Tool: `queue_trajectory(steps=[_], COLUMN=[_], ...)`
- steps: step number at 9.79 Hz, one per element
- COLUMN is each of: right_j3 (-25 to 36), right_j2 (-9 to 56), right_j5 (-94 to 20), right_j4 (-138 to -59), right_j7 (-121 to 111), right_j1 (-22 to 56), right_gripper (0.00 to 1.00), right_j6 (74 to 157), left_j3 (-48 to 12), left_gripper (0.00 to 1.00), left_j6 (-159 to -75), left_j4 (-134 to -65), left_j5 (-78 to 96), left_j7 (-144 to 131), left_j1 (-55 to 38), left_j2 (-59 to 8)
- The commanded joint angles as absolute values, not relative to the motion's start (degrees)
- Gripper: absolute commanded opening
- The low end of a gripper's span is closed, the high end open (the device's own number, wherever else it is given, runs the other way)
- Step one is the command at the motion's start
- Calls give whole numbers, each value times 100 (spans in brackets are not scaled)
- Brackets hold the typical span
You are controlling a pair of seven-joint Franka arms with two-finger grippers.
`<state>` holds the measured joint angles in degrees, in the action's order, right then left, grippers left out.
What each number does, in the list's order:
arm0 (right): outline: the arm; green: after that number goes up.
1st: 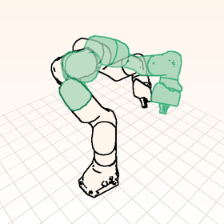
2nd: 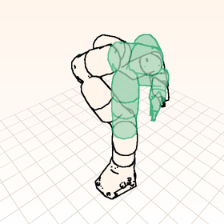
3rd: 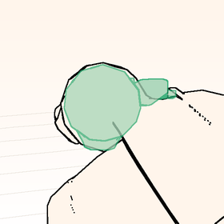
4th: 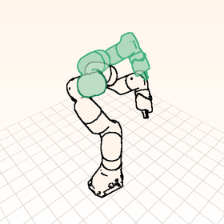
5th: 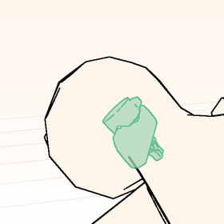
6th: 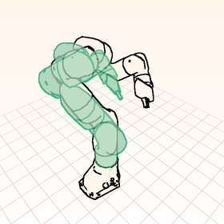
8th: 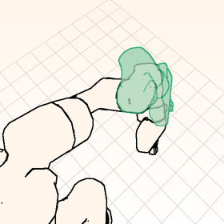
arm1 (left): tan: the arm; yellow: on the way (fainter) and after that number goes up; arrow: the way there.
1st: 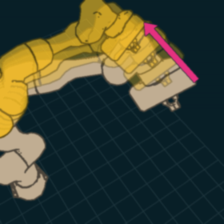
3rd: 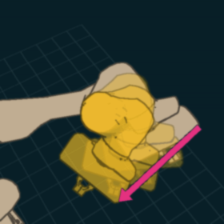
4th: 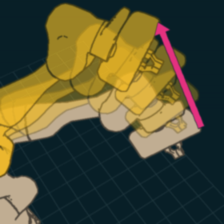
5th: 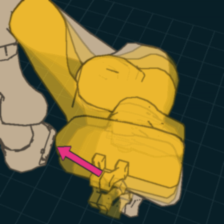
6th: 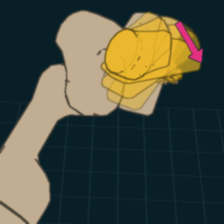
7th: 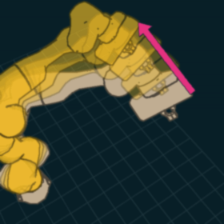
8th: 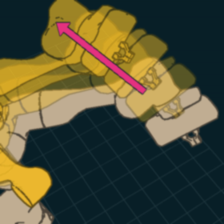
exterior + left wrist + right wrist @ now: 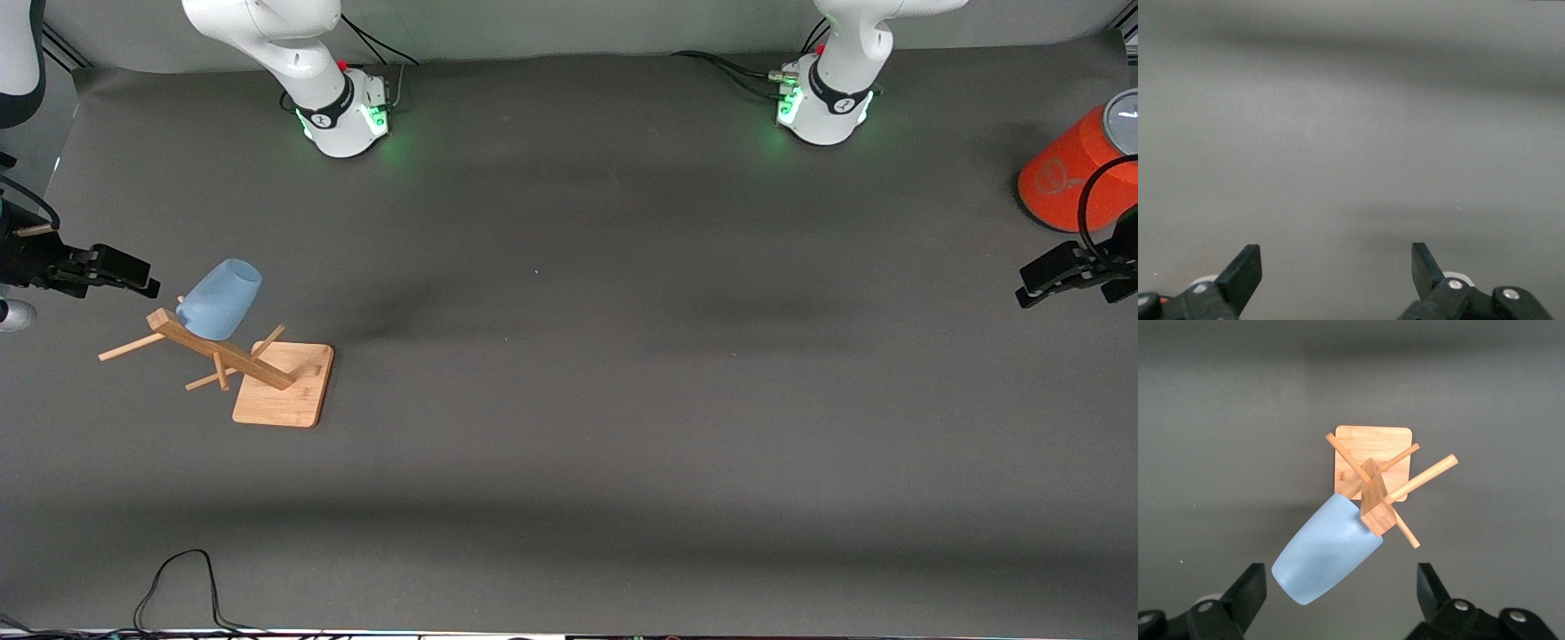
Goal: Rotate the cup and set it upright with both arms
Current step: 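Move the right gripper over the light blue cup on the wooden stand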
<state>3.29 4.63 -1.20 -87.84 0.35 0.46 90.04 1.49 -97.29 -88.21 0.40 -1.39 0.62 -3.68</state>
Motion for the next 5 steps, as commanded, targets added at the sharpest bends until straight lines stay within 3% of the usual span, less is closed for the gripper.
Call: queue_trajectory(steps=[1, 5], right_j3=[272, 281], right_j2=[430, 466], right_j5=[-26, -44], right_j4=[-8816, -8789], right_j7=[-70, -70], right_j1=[-9, -44], right_gripper=[100, 100], right_j6=[9018, 9026], left_j3=[158, 158], left_gripper=[100, 100], left_j6=[-9546, -9545], left_j4=[-8737, -8666], left_j5=[62, 61], left_j7=[-159, -132], left_j1=[79, 70], left_j2=[-316, -343])
